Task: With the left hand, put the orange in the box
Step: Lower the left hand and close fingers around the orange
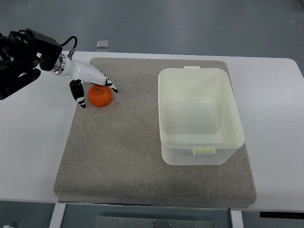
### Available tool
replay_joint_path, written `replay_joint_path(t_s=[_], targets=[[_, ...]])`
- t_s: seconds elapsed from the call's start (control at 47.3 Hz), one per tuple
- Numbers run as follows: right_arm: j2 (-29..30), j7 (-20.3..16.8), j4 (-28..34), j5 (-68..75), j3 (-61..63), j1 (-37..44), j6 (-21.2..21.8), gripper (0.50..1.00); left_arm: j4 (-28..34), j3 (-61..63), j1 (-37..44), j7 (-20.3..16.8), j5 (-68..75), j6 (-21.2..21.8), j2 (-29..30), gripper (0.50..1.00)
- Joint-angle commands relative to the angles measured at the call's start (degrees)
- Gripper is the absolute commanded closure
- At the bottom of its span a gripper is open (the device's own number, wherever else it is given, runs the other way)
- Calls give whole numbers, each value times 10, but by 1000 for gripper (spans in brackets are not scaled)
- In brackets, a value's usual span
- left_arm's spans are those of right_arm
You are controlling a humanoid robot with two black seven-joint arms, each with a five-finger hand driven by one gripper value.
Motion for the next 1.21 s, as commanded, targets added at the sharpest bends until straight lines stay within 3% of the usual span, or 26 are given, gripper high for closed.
replay_joint_path(t_s=[0.0,0.169,0.36,0.486,0.592,0.634,0.656,0.973,1.184], targets=[[0,0,0,0,0,0,0,574,0,0,0,0,-5,0,0,527],[0,0,0,0,0,0,0,574,0,-1,-1,0,-8,0,0,602],[0,0,0,-1,0,0,0,574,0,0,0,0,-7,0,0,634],[0,0,0,0,0,0,0,574,0,-1,0,0,-8,0,-1,692],[0,0,0,0,0,0,0,574,8,-1,6,0,-8,1,-2,827],[0,0,0,0,0,0,0,574,11,-1,6,0,-7,1,-2,925],[0,0,0,0,0,0,0,574,12,-1,6,0,-8,1,-3,1000],[0,0,0,-1,0,0,0,574,12,-1,8,0,-1,1,-6,1000],[0,0,0,0,0,0,0,574,12,-1,7,0,-4,30,-7,1000]])
